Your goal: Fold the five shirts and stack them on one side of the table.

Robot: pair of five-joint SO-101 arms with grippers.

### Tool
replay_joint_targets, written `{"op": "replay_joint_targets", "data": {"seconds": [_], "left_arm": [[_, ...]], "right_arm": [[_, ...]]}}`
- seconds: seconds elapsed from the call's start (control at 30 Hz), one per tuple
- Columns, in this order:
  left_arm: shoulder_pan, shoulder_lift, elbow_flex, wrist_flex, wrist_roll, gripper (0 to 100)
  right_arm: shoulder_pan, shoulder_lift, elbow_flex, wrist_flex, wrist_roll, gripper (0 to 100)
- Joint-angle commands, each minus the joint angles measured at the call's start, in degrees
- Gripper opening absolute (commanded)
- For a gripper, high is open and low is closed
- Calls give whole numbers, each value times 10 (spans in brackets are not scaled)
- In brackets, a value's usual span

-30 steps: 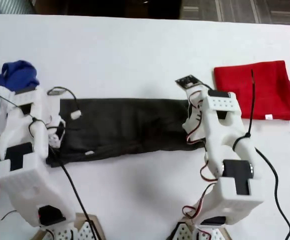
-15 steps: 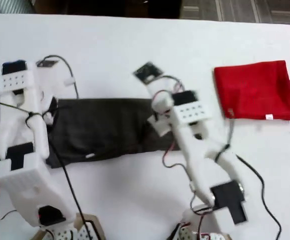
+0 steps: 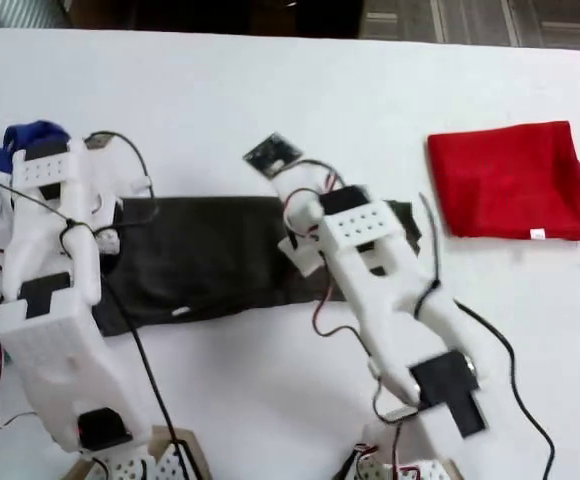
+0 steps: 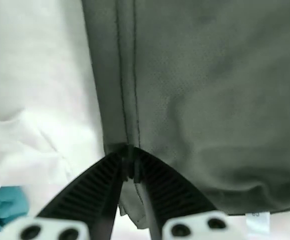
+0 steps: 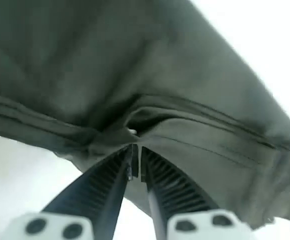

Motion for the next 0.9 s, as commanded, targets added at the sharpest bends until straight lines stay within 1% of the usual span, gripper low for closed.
{"op": "replay_joint_targets", "data": {"seconds": [0.0,0.1,0.23,0.3,0.47,0.63,0.73,0.87], "left_arm": [[3,-32,-7,-1,4,26],[-17,-43,-7,-5,2,72],[-45,-29,-6,-36,-7,177],[-47,-17,-6,-52,-9,204],[-47,17,-6,-87,-7,207],[-47,55,-7,-114,-7,210],[-47,76,-7,-115,-7,209],[-45,86,-36,-86,-7,207]], "right_arm": [[24,-97,-7,12,3,20],[51,-145,-7,41,5,27],[106,-186,-4,116,48,94],[139,-198,-4,145,62,99],[211,-216,14,160,68,65],[270,-250,83,158,69,63],[298,-281,130,157,90,63],[338,-334,200,156,124,63]]}}
